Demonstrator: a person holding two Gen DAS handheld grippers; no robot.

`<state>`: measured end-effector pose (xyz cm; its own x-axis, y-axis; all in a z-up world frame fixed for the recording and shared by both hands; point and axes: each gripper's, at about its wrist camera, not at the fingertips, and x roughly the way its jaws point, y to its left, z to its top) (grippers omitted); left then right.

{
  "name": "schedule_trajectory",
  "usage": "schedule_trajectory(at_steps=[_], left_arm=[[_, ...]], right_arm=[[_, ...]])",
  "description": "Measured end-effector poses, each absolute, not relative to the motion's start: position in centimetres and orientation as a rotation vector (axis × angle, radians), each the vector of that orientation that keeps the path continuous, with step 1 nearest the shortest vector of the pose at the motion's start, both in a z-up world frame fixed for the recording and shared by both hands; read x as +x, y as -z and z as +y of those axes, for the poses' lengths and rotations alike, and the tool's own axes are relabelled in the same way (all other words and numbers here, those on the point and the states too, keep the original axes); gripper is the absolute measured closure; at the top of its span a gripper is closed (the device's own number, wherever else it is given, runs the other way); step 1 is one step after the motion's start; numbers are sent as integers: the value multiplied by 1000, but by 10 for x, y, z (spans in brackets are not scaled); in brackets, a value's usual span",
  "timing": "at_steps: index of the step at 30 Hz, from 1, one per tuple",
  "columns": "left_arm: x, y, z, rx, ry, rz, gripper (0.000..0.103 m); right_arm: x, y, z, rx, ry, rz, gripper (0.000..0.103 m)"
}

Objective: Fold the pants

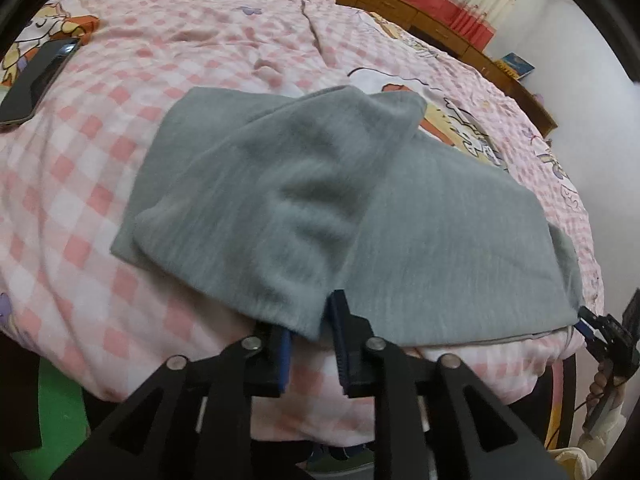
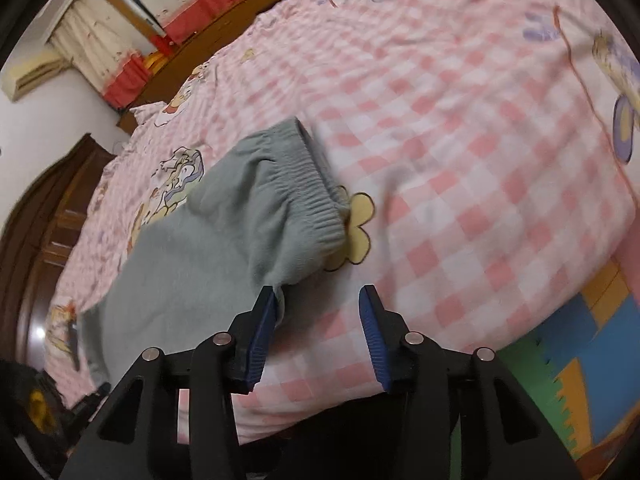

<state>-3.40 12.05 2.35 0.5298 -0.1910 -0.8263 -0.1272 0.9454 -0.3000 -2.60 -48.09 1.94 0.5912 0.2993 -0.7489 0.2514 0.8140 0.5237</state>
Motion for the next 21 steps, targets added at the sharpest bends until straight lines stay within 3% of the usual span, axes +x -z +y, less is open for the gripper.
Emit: schedule_trajectory(at_steps=[6,11,21], left_arm=[[-53,-46,116,-303,32,1016,82],[-68,-77,98,-269,106,990,56],[-31,-98,3,-200,377,988,55]], right_arm=[[-16,-9,-484,776,-68,923,62],[-22,-22,-480,789,-71,814,64],[21,-46,-457,693,-178,821,64]])
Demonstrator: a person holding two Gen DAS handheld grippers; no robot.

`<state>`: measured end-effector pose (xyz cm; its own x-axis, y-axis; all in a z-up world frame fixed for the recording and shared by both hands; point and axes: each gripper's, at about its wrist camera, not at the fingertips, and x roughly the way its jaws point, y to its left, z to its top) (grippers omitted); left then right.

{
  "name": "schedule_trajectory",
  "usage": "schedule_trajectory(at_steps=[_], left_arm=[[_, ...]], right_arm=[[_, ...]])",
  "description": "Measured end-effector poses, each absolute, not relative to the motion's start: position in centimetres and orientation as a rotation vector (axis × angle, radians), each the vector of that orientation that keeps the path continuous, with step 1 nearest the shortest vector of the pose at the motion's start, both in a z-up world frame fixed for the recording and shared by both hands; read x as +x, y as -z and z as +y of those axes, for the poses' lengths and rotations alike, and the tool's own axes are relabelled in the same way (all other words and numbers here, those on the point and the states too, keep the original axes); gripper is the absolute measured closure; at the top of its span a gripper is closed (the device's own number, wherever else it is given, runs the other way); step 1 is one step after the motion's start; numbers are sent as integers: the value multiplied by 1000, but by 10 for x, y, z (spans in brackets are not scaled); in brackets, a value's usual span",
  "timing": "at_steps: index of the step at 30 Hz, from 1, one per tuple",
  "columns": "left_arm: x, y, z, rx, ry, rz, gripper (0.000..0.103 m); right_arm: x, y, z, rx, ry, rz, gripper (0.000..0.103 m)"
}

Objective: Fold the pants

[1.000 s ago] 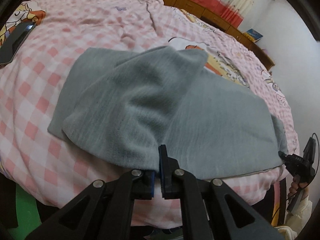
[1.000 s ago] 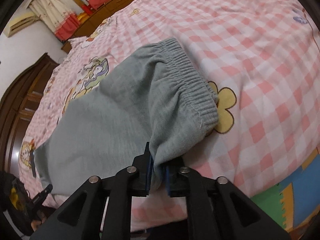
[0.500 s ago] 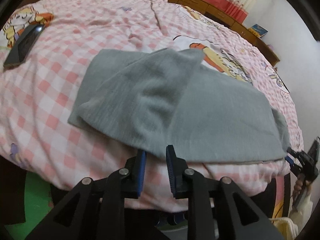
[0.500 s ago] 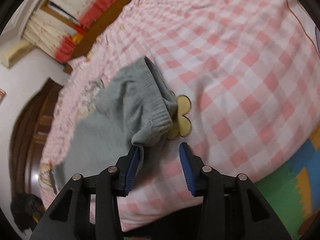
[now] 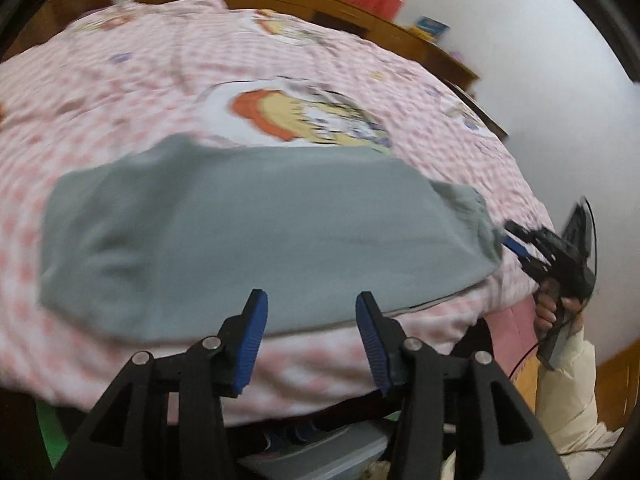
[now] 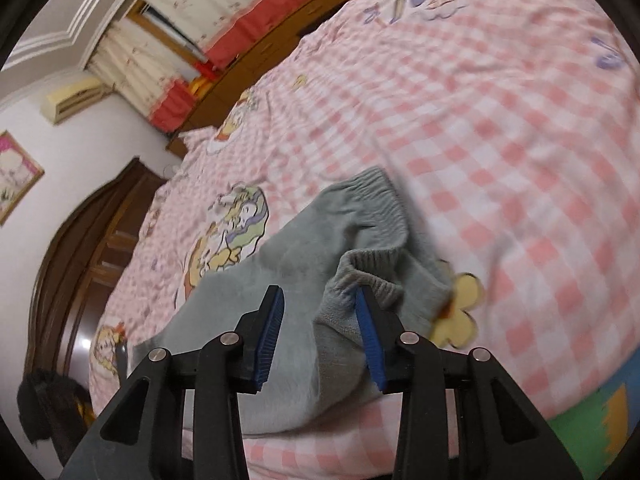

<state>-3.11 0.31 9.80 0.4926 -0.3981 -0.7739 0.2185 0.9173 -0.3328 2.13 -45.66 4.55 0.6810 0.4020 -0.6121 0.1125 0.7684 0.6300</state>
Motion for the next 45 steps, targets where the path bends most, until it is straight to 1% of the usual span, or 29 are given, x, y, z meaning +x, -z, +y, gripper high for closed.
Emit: schedule_trajectory(at_steps=[7,12,15,20,24,26,27,28,29,32,35,41,45], left_arm=[[9,-96,-108,-93,610,984,55],[34,-81,-201,-110,807,1036,55],[43,-69,-252,-76,876,1049,55],[51,-46,-304,-51,903,1084,55],[58,-40,-319,-21,866,1047,55],[59,-41,-319,-20,852,1016,57],[61,-42,-319,-25,850,1005,63],[62,-42,-319,-30,848,995,84],[62,-44,-316,-38,853,984,91],[62,-55,-306,-89,861,949,92],[59,-70,-297,-114,852,905,92],[58,-89,-284,-142,824,863,92],[61,-99,-279,-138,800,839,92]], right_arm=[[32,-44,-455,659,-208,875,64],[28,-44,-470,672,-212,901,64],[24,-46,-482,681,-209,901,64],[14,-50,-502,695,-195,882,64],[2,-50,-516,690,-159,851,64],[-3,-44,-518,677,-136,848,64],[-4,-40,-517,671,-131,854,64],[-5,-34,-515,664,-127,870,64],[-4,-29,-513,666,-130,882,64],[0,-14,-507,686,-144,910,64],[8,-9,-504,701,-128,897,64],[-2,-22,-502,704,-109,834,64],[-2,-18,-499,701,-121,852,64]])
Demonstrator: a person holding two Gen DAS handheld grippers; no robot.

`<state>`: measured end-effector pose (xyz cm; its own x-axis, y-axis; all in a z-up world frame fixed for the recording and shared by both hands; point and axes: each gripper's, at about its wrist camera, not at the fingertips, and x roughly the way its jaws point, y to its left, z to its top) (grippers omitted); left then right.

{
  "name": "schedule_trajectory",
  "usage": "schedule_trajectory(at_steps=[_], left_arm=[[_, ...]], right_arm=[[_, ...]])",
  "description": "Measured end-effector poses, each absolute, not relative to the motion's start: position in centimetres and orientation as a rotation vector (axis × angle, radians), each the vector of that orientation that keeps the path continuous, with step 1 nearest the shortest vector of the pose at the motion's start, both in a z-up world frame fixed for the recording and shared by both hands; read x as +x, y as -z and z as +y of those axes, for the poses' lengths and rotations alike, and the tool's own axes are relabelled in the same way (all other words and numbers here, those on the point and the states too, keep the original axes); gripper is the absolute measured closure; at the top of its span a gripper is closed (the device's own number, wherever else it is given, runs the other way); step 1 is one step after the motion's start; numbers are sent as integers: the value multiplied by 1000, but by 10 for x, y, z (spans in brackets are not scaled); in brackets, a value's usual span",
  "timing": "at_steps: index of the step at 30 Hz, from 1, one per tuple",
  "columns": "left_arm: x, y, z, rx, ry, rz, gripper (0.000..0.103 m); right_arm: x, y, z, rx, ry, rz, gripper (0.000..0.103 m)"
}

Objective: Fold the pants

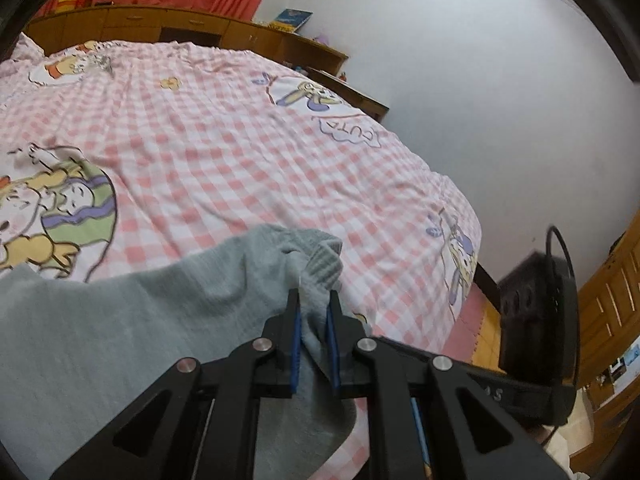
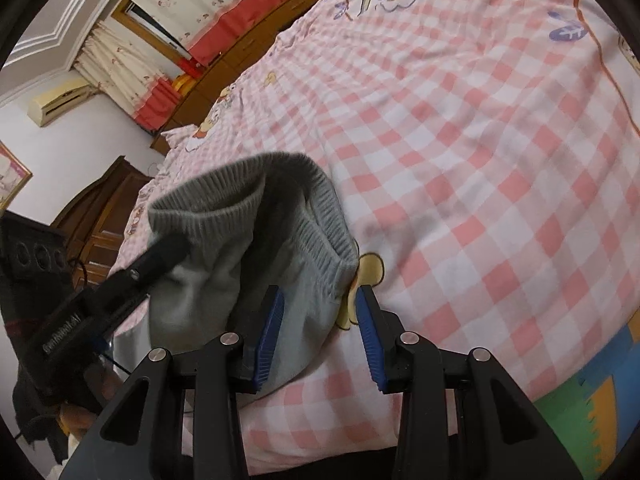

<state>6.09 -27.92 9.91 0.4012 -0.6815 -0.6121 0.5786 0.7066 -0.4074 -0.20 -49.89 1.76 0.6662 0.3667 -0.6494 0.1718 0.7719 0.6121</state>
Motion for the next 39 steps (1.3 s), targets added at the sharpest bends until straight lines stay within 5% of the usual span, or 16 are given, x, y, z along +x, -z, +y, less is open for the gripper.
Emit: schedule_trajectory(at_steps=[3,5,8,15,26,35,39], left_arm=[[62,-101,-277,-148,798,840,92],[61,-102,-276,-146,795,839,92],[59,-102,-277,-141,792,839,92],[52,-92,-296,-123,863,877,91],[28,-82,-296,-102,981,961,54],[30,-67,-216,-93,713,976,51],[32,-56,-184,-86,606,1003,49]], right_arm=[[7,-15,-498,676,-89,864,66],[12,-15,-498,651,-56,858,88],[-2,-23,-505,687,-37,812,92],[-18,-6,-519,714,8,846,91],[-48,-39,-532,689,71,763,85],[-20,-25,-496,764,-114,866,76],[-18,-30,-494,709,-31,825,95]])
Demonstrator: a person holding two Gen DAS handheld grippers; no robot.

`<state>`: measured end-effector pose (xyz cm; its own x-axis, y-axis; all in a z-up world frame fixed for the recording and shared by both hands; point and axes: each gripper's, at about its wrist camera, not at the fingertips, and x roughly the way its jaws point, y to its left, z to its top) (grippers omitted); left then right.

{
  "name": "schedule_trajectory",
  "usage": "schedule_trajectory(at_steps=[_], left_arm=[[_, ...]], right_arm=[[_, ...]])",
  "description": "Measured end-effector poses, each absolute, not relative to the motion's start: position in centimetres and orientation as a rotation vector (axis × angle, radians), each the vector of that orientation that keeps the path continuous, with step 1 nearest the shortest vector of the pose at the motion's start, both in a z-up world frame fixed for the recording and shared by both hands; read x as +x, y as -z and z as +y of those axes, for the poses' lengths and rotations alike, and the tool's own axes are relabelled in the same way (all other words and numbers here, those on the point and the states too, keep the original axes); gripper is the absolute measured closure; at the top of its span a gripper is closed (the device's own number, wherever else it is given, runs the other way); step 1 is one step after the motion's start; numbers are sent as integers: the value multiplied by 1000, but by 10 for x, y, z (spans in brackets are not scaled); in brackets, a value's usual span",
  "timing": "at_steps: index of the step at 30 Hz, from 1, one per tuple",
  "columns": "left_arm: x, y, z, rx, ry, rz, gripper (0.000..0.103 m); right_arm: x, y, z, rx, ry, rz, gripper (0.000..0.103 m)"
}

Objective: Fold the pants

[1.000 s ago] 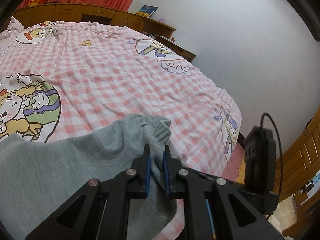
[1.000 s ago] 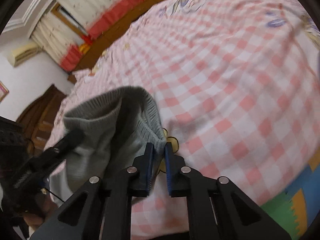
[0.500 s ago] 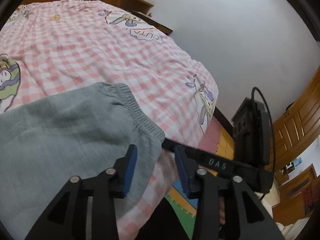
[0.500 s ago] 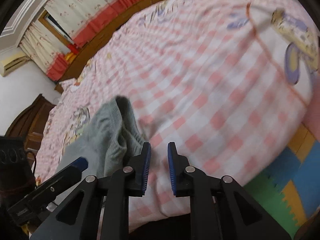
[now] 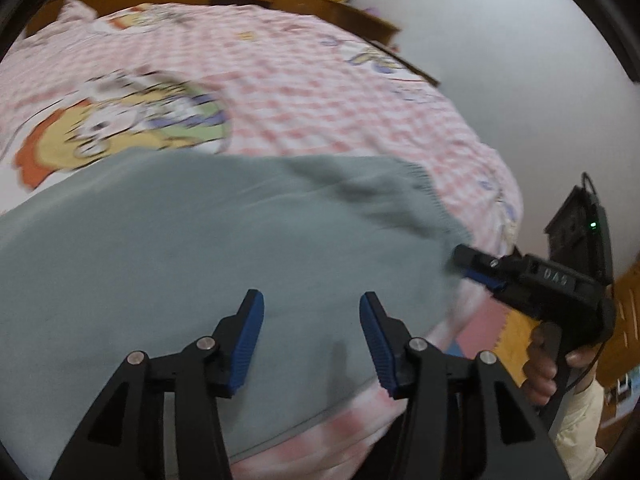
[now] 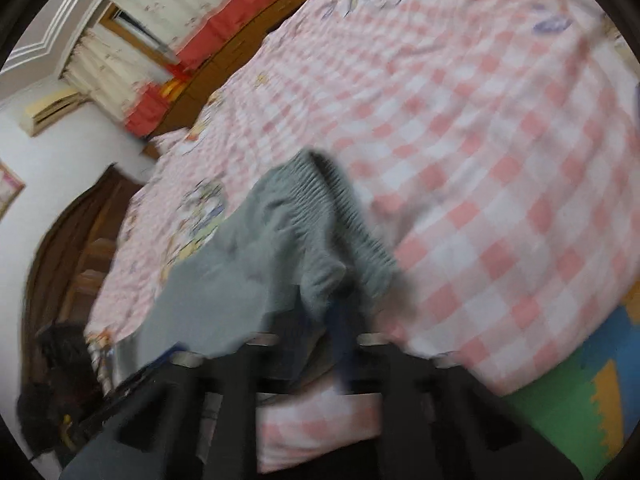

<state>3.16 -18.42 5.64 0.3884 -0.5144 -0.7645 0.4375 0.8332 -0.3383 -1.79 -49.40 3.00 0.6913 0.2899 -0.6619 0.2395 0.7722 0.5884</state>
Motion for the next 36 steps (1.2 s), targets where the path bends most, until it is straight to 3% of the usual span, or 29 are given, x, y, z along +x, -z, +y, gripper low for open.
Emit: schedule_trajectory(at_steps=[6,7,8,10,17,23,27,36], left_arm=[[33,-40,-151,-125,524,1033,49],[33,-38,-149,-124,525,1035,49],[33,-37,-150,-119,525,1037,49],[30,-35,-150,-107,520,1033,49],[22,-36,-153,-64,534,1043,39],[13,-43,-144,-6,528,1065,37],[5,-49,-127,33,469,1056,31],[-9,-67,-41,-56,309,1033,30]], right_arm=[[-19,-17,-491,610,38,886,94],[-18,-12,-488,572,52,899,93],[-18,-9,-487,554,66,907,84],[-18,-7,-490,557,85,906,81],[-29,-36,-483,472,108,882,76],[-41,-63,-460,365,92,834,70],[-36,-67,-438,361,19,847,69],[-15,-50,-357,317,-159,952,70]])
